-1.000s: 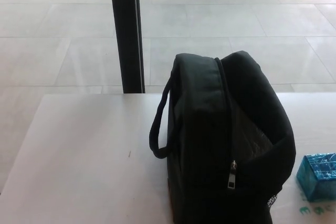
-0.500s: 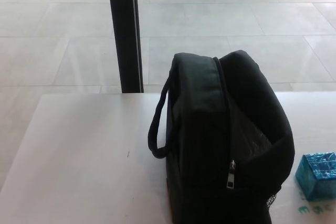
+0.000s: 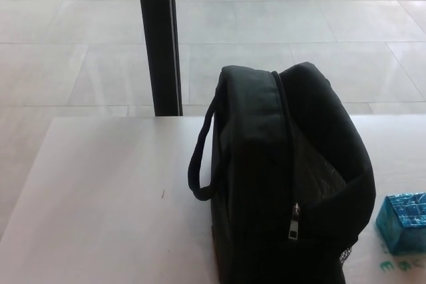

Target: The robot uses its right hand to pick up the cube kept on the middle of the desk and put it inside the bag next to it

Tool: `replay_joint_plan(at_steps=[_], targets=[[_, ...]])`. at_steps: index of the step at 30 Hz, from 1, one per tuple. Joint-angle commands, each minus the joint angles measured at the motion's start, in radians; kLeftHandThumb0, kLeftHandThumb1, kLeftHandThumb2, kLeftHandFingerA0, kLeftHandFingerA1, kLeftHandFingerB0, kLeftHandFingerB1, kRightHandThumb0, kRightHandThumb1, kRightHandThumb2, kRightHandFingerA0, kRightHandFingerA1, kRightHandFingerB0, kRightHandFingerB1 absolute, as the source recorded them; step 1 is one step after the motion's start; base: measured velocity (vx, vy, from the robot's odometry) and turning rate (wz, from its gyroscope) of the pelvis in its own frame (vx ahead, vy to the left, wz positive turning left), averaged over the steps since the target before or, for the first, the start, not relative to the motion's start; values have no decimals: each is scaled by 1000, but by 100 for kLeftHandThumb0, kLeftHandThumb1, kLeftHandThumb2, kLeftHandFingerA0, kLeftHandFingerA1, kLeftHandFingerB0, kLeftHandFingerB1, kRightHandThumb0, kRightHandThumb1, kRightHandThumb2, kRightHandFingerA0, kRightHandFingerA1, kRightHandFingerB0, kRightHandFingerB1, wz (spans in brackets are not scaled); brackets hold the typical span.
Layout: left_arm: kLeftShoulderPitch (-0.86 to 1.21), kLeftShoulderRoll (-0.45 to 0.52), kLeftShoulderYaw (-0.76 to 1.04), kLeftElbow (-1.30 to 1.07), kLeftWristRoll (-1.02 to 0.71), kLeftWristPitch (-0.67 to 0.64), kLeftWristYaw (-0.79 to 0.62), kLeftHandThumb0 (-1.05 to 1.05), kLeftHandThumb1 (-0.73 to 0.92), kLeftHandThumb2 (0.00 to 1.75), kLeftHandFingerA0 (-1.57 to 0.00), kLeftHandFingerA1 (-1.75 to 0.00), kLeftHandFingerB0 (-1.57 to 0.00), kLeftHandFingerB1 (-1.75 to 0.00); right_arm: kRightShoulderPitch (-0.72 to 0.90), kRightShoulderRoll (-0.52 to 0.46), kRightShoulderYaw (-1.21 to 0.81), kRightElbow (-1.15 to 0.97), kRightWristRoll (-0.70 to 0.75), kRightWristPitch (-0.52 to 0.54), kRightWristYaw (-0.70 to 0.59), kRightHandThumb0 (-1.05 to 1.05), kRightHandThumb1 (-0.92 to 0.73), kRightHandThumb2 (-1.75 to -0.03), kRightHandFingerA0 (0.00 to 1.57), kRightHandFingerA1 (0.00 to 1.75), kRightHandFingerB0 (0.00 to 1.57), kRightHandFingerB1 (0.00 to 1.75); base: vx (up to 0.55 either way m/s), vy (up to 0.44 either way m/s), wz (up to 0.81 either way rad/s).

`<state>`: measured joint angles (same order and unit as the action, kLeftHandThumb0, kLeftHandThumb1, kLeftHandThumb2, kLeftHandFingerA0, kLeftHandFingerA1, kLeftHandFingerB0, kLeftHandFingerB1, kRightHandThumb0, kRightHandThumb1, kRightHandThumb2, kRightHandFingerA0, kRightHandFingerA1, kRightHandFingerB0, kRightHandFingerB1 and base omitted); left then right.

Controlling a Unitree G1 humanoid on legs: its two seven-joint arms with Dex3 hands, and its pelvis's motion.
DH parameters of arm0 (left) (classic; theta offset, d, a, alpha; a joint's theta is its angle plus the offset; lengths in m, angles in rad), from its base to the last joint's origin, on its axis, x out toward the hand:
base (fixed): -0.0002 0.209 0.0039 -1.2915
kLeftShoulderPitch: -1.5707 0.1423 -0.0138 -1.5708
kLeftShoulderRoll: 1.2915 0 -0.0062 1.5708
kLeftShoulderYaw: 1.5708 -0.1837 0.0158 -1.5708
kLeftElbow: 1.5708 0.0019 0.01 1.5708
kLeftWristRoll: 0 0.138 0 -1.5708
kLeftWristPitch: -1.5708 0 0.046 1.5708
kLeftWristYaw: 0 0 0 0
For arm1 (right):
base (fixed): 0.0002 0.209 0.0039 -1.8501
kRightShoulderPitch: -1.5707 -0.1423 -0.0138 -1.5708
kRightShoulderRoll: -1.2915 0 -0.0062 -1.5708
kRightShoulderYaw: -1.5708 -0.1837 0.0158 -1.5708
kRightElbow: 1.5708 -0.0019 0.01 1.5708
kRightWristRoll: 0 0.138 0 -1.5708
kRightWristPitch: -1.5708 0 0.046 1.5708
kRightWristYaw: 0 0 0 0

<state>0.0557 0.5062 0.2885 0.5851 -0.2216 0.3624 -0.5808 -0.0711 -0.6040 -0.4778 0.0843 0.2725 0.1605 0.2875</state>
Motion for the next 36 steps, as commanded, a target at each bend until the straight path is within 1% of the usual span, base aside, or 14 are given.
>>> replay_joint_plan(at_steps=[1,6,7,15,16,17,18,19,20,22,23,24,32,36], targets=[[5,21,8,4,-13,23,-15,-60,59,58,-22,-54,-22,-38,-29,-27,100,-54,-51,98,16,-68,-49,-82,17,46,11,39,0,0,0],[-1,16,11,11,-12,21,-9,-59,59,57,-19,-52,-23,-39,-61,-16,202,-76,-78,101,35,-69,-48,-82,20,47,13,39,0,0,0],[-2,17,13,11,-14,24,-11,-58,59,58,-18,-52,-22,-38,-61,-9,223,-78,-78,96,47,-35,-44,-99,2,50,0,48,0,0,0],[5,19,2,3,-3,17,-9,-61,58,58,-22,-53,-22,-37,-112,8,390,-73,-170,50,52,-37,-38,-97,4,53,0,50,0,0,0],[9,25,-10,1,8,0,-17,-61,61,59,-21,-52,-21,-36,-146,-17,431,-58,-222,55,53,-71,-47,-89,12,52,0,31,0,0,0],[12,25,-13,-1,10,-2,-19,-61,61,59,-21,-52,-21,-36,-142,-22,434,-61,-226,55,52,-71,-47,-89,12,52,0,31,0,0,0],[13,24,-11,-3,7,5,-18,-60,61,58,-21,-52,-22,-36,-157,-36,448,-55,-243,66,54,-75,-63,-60,10,39,11,20,0,0,0],[13,25,-12,-4,6,6,-19,-61,62,59,-21,-51,-21,-35,-176,-47,460,-46,-256,79,60,-78,-51,-92,3,36,5,23,0,0,0],[16,26,-12,-6,6,5,-21,-61,61,59,-21,-52,-20,-37,-206,-65,477,-27,-273,92,72,-88,-55,-94,4,22,10,15,0,0,0],[19,24,-5,-15,-4,19,-21,-60,60,59,-21,-53,-20,-37,-256,-92,511,12,-310,94,81,-94,-59,-97,4,13,10,10,0,0,0],[14,26,2,-14,-10,29,-18,-63,46,80,-18,-56,-15,-47,-324,-98,538,55,-335,116,83,-99,-60,-96,0,7,10,6,0,0,0],[11,24,5,-8,-11,27,-17,-59,59,57,-22,-54,-20,-38,-343,-101,549,73,-343,118,84,-99,-60,-96,0,7,9,6,0,0,0],[7,22,8,2,-11,17,-20,-60,59,58,-22,-55,-23,-38,-401,-114,636,160,-429,90,73,-99,-61,-96,0,9,11,8,0,0,0],[2,24,-1,12,1,6,-19,-61,59,58,-23,-55,-23,-38,-397,-116,673,164,-467,119,88,-100,-62,-97,0,6,6,7,0,0,0]])
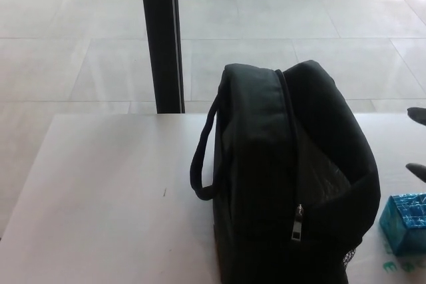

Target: The robot uses its right hand to pick up the cube kept on the middle of the desk and put it inside the bag next to it

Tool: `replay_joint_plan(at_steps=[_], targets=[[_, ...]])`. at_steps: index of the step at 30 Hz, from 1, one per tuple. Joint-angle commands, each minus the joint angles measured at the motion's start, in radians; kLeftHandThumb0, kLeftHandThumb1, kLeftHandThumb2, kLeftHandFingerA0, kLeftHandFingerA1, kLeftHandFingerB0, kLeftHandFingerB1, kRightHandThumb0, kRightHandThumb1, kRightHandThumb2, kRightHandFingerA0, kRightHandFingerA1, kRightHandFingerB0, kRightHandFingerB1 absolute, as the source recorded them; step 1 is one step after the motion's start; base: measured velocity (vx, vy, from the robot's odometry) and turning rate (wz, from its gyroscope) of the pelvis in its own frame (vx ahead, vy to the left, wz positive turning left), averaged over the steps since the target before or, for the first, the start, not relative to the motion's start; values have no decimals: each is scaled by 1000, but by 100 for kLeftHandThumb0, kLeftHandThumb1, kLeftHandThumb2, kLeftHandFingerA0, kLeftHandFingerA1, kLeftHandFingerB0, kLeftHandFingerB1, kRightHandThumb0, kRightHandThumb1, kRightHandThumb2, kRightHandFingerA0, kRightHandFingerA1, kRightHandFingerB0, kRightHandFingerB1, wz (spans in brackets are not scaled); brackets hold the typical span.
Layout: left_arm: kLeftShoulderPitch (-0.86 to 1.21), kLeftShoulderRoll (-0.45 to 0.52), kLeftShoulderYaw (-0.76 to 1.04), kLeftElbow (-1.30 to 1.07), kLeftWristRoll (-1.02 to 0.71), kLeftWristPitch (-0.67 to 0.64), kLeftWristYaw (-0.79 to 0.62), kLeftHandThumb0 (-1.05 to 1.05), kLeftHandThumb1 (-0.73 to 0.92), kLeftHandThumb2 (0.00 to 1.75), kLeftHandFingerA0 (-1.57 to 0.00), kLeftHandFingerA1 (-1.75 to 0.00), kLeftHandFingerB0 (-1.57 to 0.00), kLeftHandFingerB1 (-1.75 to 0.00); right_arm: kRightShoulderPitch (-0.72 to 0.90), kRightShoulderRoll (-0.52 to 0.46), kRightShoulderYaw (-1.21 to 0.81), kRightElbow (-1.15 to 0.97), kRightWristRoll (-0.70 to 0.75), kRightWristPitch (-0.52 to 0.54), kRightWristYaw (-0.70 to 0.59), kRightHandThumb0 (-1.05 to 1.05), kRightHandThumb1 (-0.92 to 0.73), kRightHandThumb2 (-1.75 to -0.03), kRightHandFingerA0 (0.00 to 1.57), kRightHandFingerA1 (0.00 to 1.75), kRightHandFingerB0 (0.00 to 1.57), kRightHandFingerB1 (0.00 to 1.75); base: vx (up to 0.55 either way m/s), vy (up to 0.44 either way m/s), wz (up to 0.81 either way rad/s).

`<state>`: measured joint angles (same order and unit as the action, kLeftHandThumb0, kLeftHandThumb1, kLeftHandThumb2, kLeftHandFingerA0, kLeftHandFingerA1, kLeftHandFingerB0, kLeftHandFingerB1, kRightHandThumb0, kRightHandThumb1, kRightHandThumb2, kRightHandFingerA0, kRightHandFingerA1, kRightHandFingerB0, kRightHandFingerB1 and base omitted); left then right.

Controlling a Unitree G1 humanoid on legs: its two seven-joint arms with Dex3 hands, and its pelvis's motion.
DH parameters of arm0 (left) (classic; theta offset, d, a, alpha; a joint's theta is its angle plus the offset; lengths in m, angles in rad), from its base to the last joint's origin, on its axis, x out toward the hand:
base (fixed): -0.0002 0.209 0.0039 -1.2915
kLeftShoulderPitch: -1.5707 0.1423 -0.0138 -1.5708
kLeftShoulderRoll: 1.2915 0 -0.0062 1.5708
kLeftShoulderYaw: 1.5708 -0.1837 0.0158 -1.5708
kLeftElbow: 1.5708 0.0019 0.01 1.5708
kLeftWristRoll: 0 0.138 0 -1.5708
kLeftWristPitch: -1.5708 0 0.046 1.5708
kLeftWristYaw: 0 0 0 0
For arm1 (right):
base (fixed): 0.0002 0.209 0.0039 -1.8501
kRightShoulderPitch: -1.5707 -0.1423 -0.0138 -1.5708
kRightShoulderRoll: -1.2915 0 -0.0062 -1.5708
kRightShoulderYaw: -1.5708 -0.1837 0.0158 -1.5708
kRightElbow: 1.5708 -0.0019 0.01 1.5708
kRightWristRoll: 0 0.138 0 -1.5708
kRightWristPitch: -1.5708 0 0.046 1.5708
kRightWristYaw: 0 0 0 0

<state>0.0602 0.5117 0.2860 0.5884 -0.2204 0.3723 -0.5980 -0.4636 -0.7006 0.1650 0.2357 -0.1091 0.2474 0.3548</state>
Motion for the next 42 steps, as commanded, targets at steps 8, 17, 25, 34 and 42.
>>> replay_joint_plan(at_steps=[8,17,25,34,42], targets=[[-10,23,2,12,-2,-1,-9,-61,59,58,-20,-53,-23,-37,56,9,39,-22,-100,50,30,-103,-62,-100,0,1,3,6,0,0,0],[-13,21,1,8,-1,14,2,-60,59,58,-21,-52,-23,-37,61,30,52,-16,-130,52,34,-88,-69,-61,0,9,0,25,0,0,0],[-9,18,5,-8,-10,25,-2,-61,56,57,-20,-52,-22,-38,49,71,64,90,-159,39,19,-96,-59,-95,0,14,4,8,0,0,0],[-13,28,-13,-17,5,0,-18,-63,59,57,-20,-52,-25,-37,48,73,58,169,-172,38,30,-89,-53,-91,0,24,4,14,0,0,0],[-45,31,-24,7,16,-10,-3,-63,58,57,-24,-54,-26,-37,55,87,88,257,-207,2,17,-76,-46,-87,3,32,3,21,0,0,0]])
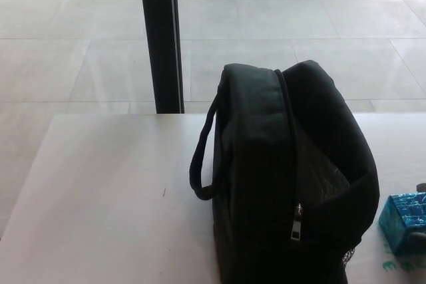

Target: The robot uses its right hand to pick up the cube kept on the middle of the desk and put it inside the bag next to it

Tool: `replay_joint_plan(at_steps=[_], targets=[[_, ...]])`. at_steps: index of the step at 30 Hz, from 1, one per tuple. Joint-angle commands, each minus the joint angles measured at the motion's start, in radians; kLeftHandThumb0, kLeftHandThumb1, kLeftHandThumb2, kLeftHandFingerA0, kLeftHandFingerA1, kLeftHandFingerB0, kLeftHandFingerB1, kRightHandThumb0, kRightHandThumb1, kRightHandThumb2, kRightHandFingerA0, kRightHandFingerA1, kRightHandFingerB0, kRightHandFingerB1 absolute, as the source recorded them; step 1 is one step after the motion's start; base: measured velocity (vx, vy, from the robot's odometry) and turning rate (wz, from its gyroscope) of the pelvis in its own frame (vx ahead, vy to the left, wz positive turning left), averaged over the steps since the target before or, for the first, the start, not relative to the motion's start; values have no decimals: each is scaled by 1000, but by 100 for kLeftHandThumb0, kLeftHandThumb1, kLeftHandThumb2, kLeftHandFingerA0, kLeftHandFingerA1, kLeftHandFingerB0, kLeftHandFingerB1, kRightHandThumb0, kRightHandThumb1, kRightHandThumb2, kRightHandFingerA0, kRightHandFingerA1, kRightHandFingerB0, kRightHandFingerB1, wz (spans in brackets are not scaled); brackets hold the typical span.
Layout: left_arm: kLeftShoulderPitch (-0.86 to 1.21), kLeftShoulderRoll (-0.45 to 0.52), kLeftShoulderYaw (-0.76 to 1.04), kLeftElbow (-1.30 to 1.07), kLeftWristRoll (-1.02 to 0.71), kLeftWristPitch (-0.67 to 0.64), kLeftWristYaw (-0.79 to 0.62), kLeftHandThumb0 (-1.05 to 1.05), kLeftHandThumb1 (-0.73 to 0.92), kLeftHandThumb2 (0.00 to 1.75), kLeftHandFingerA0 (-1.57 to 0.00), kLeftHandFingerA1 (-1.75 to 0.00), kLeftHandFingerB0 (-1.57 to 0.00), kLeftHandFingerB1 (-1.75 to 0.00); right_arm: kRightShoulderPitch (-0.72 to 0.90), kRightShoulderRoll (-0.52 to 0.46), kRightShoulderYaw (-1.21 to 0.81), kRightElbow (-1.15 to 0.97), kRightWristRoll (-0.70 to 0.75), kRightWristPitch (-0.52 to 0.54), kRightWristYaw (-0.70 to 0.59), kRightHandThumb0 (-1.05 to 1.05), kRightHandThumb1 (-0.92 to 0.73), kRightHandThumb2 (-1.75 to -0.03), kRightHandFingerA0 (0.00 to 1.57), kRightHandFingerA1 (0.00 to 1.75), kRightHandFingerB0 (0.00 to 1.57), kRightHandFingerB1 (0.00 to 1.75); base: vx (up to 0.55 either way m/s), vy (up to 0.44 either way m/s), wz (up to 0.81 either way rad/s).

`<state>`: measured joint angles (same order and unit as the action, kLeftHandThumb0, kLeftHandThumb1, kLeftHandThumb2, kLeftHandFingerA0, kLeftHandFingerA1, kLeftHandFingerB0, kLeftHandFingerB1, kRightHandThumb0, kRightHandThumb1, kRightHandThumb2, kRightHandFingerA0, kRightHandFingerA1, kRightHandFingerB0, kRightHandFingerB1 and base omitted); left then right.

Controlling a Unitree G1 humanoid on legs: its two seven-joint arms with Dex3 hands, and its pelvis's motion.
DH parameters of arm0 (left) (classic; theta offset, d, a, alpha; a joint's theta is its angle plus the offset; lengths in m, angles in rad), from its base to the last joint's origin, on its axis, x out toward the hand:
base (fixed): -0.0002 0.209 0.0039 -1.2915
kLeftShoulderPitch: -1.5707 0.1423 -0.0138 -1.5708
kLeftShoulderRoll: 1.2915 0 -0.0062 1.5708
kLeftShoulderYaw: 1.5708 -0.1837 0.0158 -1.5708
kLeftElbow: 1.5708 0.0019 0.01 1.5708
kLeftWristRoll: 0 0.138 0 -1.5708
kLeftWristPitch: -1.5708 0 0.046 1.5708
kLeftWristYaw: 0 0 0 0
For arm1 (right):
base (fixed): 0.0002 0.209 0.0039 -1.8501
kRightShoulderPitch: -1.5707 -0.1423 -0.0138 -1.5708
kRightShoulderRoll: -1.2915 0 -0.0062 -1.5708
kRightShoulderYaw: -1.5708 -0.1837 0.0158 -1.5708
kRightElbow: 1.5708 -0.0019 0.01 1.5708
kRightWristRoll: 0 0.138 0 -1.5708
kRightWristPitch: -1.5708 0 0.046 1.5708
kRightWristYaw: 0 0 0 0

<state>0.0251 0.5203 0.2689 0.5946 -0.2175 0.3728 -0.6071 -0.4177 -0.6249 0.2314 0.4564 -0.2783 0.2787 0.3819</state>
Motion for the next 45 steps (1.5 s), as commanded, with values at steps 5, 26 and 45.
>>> replay_joint_plan(at_steps=[5,26,45], targets=[[-15,16,0,-13,-1,5,9,-65,58,56,-23,-52,-27,-38,-9,42,48,40,-59,-80,-43,-70,-50,-69,20,68,0,17,0,0,0],[-36,-89,149,-162,-133,106,-21,-68,65,59,-21,-49,-21,-39,-84,101,80,-9,-114,-19,-37,-63,-49,-68,48,69,5,21,0,0,2],[-37,-87,134,-157,-103,83,-10,-69,63,58,-25,-49,-26,-40,-71,43,295,-54,-355,-77,-73,-27,-60,-66,82,143,93,63,0,0,0]])
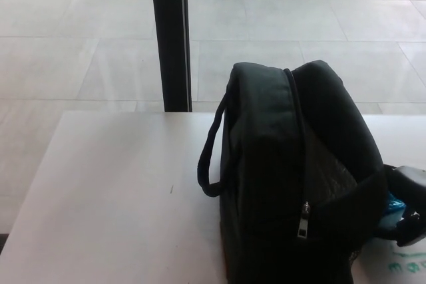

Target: The robot uses its right hand to pick up the cube kept on the middle of the desk and put it inside the bag next to it

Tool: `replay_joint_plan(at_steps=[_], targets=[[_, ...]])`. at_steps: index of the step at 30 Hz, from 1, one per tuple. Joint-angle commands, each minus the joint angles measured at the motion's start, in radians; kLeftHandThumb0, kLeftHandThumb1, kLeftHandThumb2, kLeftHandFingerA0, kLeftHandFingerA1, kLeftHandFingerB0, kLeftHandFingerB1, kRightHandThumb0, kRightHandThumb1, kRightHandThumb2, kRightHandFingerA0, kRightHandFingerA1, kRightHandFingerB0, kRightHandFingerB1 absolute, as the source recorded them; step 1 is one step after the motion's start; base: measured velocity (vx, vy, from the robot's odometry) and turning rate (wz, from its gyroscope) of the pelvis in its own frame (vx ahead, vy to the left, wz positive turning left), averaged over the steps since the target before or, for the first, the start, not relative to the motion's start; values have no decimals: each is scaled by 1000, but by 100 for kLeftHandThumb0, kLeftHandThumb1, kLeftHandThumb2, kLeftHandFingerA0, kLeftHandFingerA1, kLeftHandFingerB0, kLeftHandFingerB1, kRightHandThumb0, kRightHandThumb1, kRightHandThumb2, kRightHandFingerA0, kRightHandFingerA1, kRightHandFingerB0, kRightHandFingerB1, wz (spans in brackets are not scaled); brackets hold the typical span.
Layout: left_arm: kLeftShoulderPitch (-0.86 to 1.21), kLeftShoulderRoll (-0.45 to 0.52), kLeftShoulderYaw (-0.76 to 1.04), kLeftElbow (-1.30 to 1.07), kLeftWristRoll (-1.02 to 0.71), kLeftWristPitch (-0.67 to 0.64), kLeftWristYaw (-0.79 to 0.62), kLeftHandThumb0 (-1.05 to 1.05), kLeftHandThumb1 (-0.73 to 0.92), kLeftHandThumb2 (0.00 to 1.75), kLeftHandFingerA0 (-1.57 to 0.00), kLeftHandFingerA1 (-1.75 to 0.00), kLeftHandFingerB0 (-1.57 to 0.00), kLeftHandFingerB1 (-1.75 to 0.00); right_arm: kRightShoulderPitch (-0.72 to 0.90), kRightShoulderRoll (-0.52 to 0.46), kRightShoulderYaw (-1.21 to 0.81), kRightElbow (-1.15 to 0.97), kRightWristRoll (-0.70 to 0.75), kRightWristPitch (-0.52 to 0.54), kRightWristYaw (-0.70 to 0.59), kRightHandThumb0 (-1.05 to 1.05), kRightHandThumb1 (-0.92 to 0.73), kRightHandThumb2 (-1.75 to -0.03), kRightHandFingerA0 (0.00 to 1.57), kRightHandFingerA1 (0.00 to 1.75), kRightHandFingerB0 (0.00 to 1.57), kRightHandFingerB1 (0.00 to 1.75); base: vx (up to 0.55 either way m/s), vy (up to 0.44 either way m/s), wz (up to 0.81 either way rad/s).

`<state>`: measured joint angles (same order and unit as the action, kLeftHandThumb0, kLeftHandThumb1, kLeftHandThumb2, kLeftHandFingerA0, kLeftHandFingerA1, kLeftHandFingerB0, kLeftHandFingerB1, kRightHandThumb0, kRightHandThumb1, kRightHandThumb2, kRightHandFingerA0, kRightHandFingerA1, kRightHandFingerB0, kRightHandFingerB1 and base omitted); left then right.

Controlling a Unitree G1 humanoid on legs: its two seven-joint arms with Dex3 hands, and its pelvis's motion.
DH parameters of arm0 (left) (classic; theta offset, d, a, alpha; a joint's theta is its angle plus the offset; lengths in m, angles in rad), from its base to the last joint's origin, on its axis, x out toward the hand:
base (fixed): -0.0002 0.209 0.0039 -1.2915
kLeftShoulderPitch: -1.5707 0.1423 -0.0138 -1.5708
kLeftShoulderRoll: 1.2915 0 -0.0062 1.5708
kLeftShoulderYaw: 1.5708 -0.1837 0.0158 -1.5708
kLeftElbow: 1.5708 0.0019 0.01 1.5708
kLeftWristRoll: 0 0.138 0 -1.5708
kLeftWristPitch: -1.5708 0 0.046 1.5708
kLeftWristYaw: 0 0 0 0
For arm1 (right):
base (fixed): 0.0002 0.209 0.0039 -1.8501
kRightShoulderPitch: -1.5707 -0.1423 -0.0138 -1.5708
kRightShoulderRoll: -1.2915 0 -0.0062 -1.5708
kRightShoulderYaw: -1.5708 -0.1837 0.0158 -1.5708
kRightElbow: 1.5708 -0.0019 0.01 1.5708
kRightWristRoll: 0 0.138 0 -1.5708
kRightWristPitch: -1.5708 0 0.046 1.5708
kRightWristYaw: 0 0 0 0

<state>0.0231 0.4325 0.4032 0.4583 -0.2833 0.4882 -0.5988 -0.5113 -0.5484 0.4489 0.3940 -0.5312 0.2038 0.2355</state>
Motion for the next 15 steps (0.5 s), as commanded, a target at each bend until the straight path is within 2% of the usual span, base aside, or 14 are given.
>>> replay_joint_plan(at_steps=[1,2,4,5,7,8,9,10,11,12,13,14,15], targets=[[-35,1,0,-20,-39,-31,-20,-69,64,58,-25,-49,-25,-40,25,-36,85,6,-110,3,72,-28,-61,-66,82,149,91,67,0,0,0],[-35,2,1,-18,-41,-30,-25,-68,64,58,-25,-49,-24,-40,30,-42,97,3,-122,8,68,-31,-63,-63,79,151,79,60,0,0,0],[-34,2,-1,-19,-41,-33,-28,-68,64,58,-25,-50,-24,-40,35,-48,107,5,-134,6,57,-35,-64,-64,80,154,74,56,0,0,0],[-42,8,0,-14,-40,-30,-27,-67,64,58,-26,-50,-25,-40,42,-57,113,23,-157,-31,-12,-33,-70,-65,79,152,68,51,0,0,0],[-45,7,5,-8,-46,-26,-30,-65,64,59,-24,-50,-23,-40,61,-76,109,34,-175,-92,-100,-31,-72,-67,81,151,73,54,0,0,0],[-42,7,6,-7,-45,-27,-29,-64,66,59,-25,-50,-24,-40,69,-77,106,40,-180,-102,-126,-30,-73,-69,83,159,76,60,0,0,0],[-41,8,6,-5,-43,-28,-26,-65,66,59,-26,-49,-24,-39,78,-80,98,45,-177,-122,-151,-28,-73,-73,82,162,84,75,0,0,0],[-40,9,6,-1,-39,-29,-23,-65,66,59,-26,-49,-24,-39,88,-82,87,54,-172,-152,-184,-28,-73,-73,82,162,84,75,0,0,0],[-40,9,7,0,-38,-31,-19,-64,66,59,-27,-50,-25,-40,94,-80,80,61,-171,-163,-204,-26,-75,-81,84,165,84,93,0,0,0],[-40,8,6,0,-34,-32,-13,-64,66,59,-27,-50,-26,-40,99,-82,70,72,-169,-188,-233,-25,-73,-85,85,164,84,89,0,0,0],[-38,8,5,-7,-33,-27,-10,-63,65,58,-27,-50,-26,-41,107,-83,55,82,-159,-212,-257,-26,-68,-88,85,165,85,74,0,0,0],[-34,9,4,-15,-33,-21,-7,-63,65,58,-27,-50,-26,-41,116,-83,38,90,-145,-236,-279,-26,-68,-88,85,165,85,74,0,0,0],[-35,12,0,-14,-30,-19,-9,-64,65,59,-26,-50,-25,-40,122,-88,30,95,-145,-259,-297,-24,-68,-92,87,167,84,91,0,0,0]])
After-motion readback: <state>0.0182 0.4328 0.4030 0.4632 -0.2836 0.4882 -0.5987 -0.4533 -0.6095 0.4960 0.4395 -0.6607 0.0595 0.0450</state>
